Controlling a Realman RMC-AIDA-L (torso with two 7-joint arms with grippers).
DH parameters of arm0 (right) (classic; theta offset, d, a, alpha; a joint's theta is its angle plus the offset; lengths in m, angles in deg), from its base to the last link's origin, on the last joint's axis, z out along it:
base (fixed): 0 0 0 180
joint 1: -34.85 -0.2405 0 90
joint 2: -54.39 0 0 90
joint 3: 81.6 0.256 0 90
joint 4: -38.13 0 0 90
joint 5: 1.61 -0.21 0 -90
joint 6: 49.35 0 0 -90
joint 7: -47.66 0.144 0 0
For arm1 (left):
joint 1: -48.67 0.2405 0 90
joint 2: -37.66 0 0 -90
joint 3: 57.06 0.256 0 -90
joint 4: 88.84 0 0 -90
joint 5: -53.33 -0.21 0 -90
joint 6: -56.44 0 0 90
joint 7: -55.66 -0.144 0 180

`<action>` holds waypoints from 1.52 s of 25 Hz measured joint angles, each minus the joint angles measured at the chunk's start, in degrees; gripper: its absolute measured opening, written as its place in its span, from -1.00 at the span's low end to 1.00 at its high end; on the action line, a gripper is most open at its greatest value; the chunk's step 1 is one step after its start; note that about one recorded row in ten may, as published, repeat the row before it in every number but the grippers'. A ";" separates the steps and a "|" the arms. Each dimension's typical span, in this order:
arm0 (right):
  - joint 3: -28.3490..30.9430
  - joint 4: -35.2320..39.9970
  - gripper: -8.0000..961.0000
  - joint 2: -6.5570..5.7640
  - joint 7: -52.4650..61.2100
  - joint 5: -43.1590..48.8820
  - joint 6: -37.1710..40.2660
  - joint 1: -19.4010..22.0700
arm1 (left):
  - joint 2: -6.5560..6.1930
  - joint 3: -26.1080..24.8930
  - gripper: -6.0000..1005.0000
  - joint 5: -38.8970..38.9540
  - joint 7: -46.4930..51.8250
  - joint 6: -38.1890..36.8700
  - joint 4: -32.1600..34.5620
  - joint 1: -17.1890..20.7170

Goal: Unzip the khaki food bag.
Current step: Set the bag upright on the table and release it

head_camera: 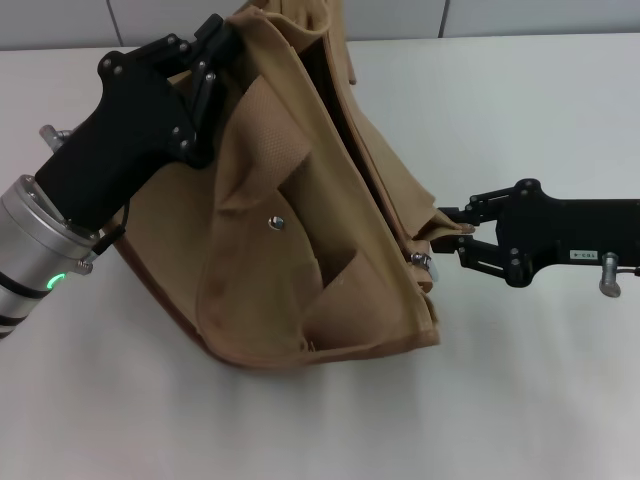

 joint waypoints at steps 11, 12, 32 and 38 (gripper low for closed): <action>0.36 0.39 -0.79 -0.75 -1.16 -3.89 4.69 1.78 | 0.00 -0.07 -0.93 -0.02 0.49 -0.81 -0.03 0.25; 0.36 0.39 -0.80 -0.75 -1.16 -3.89 4.69 1.78 | 0.00 -0.06 -0.93 -0.02 0.62 -0.84 -0.02 0.26; 16.72 0.70 -0.84 -6.98 6.34 -4.26 20.08 -3.83 | -2.35 0.71 -0.90 -4.45 12.28 -1.93 -0.33 3.42; 16.05 0.57 -0.82 -7.17 10.90 -4.50 16.98 -6.49 | -1.97 0.25 -0.90 -4.84 13.96 -1.15 -1.15 5.38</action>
